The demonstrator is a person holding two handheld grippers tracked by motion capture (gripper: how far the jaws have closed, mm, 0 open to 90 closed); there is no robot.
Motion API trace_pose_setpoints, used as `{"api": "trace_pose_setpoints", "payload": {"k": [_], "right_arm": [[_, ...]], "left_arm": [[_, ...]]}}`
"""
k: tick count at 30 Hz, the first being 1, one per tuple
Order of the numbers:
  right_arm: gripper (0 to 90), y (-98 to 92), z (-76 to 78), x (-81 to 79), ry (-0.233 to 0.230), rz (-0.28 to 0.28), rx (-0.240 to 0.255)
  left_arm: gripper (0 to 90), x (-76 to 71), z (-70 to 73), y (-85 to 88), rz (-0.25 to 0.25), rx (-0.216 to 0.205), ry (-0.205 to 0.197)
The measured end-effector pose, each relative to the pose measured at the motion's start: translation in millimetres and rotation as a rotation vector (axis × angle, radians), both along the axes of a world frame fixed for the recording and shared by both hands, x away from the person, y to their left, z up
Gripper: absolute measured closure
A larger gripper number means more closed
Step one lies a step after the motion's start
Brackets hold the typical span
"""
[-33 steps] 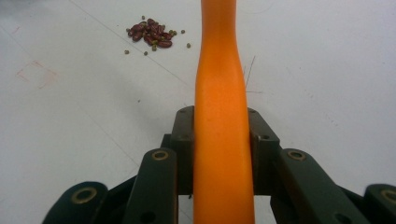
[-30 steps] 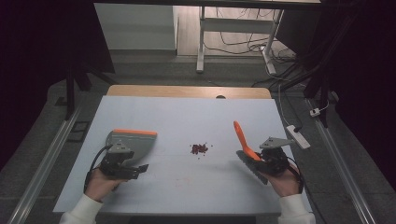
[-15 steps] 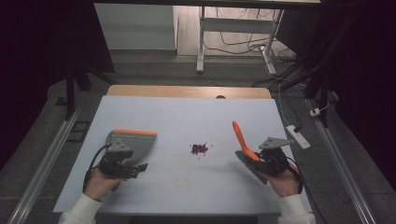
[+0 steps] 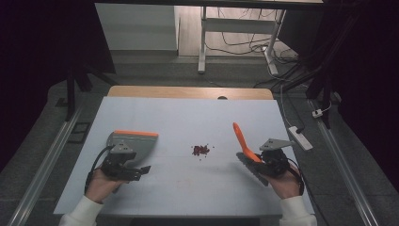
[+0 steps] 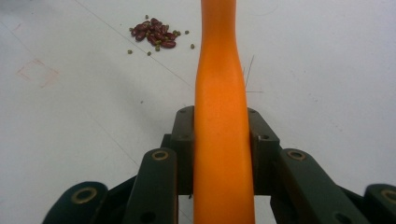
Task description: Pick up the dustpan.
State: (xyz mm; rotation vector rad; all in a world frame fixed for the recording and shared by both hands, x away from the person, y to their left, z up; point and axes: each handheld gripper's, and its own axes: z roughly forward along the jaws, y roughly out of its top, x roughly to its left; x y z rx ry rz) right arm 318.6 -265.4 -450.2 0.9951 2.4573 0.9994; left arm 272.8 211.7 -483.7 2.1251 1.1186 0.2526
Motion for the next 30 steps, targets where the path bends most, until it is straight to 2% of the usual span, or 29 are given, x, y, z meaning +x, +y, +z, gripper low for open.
{"api": "trace_pose_setpoints", "payload": {"k": [7, 10, 12, 15, 17, 19, 20, 21, 22, 23, 25, 27, 28, 29, 30], "right_arm": [[69.7, -1.9, 1.4, 0.1, -0.007, -0.01, 0.005], [69.7, -2.2, 2.4, -0.2, -0.006, -0.015, 0.015], [69.7, -1.9, 3.2, 1.2, -0.01, -0.004, 0.02], [69.7, -0.3, 4.0, 2.9, -0.013, 0.008, 0.023], [69.8, 0.7, 4.5, 3.0, -0.018, 0.017, 0.02], [69.7, 1.5, 5.2, 2.3, -0.021, 0.023, 0.014], [69.7, 1.4, 5.4, 2.1, -0.023, 0.022, 0.013], [69.8, 0.7, 5.7, 2.2, -0.026, 0.02, 0.012], [69.7, 0.4, 5.7, 2.2, -0.024, 0.016, 0.017], [69.7, 0.4, 5.7, 2.2, -0.024, 0.016, 0.017], [69.7, -1.0, 5.6, 2.4, -0.026, 0.008, 0.013], [69.8, -1.3, 5.2, 1.9, -0.024, 0.006, 0.013], [69.7, -1.4, 5.1, 1.7, -0.021, 0.008, 0.016], [69.7, -1.5, 5.3, 1.6, -0.019, 0.008, 0.023], [69.7, -1.4, 5.5, 1.5, -0.019, 0.008, 0.025]], "left_arm": [[19.7, -0.6, 6.6, -2.2, 0.003, 0.011, -0.004], [19.7, -1.8, 10.3, -3.1, 0.037, 0.002, 0.002], [19.7, -3.6, 13.6, -3.4, 0.079, 0.006, 0.006], [19.7, -3.3, 17.1, -3.1, 0.095, 0.005, 0.017], [19.7, -2.3, 20.1, -3.9, 0.115, 0.018, 0.023], [19.7, 1.3, 23.1, -6.1, 0.14, 0.058, 0.056], [19.8, 1.3, 23.1, -6.1, 0.14, 0.058, 0.056], [20.0, 2.5, 23.6, -8.2, 0.153, 0.079, 0.062], [19.9, 2.5, 23.6, -8.2, 0.153, 0.079, 0.062], [19.9, 3.2, 23.4, -8.2, 0.149, 0.097, 0.073], [19.2, 3.9, 22.3, -5.6, 0.153, 0.104, 0.086], [19.2, 4.7, 19.6, 1.6, 0.185, 0.09, 0.107], [19.2, 4.7, 19.6, 1.6, 0.185, 0.09, 0.107], [19.1, 4.5, 18.1, 6.9, 0.205, 0.107, 0.126], [18.8, 4.5, 18.1, 6.9, 0.205, 0.107, 0.126]]}}
